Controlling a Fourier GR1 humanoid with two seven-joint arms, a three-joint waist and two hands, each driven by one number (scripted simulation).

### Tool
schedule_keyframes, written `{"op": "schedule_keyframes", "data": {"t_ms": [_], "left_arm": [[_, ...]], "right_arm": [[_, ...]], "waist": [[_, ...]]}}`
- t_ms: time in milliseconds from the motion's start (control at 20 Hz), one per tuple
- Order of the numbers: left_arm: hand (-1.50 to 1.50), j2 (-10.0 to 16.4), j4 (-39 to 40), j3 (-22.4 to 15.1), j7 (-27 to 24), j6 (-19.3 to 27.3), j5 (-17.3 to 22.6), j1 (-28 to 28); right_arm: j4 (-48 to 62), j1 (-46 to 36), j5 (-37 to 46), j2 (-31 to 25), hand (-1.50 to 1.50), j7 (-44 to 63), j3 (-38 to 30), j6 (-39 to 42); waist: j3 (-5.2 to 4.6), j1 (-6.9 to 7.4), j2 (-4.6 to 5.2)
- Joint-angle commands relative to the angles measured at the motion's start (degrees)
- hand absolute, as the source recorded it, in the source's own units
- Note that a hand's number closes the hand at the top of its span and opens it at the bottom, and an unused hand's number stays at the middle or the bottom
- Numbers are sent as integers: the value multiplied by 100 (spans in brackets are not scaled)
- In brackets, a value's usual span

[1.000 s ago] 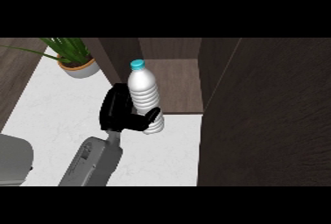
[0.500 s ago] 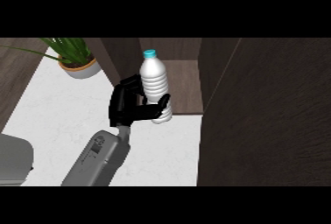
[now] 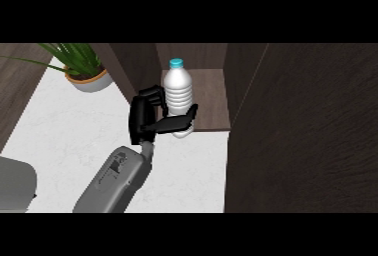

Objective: Pick up the bottled water, place it into the cabinet and close the cabinet

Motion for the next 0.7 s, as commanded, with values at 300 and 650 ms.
{"op": "schedule_keyframes", "data": {"t_ms": [300, 650], "left_arm": [[150, 370, 1215, 175, 567, 67, -335, -1667], [150, 609, 1477, 1, 498, 521, -664, -1593]], "right_arm": [[62, -131, -54, -97, -150, 4, 2, 147], [140, -228, -114, -4, -150, 10, -21, 82]], "waist": [[-13, -336, 207], [-14, -381, 238]]}}
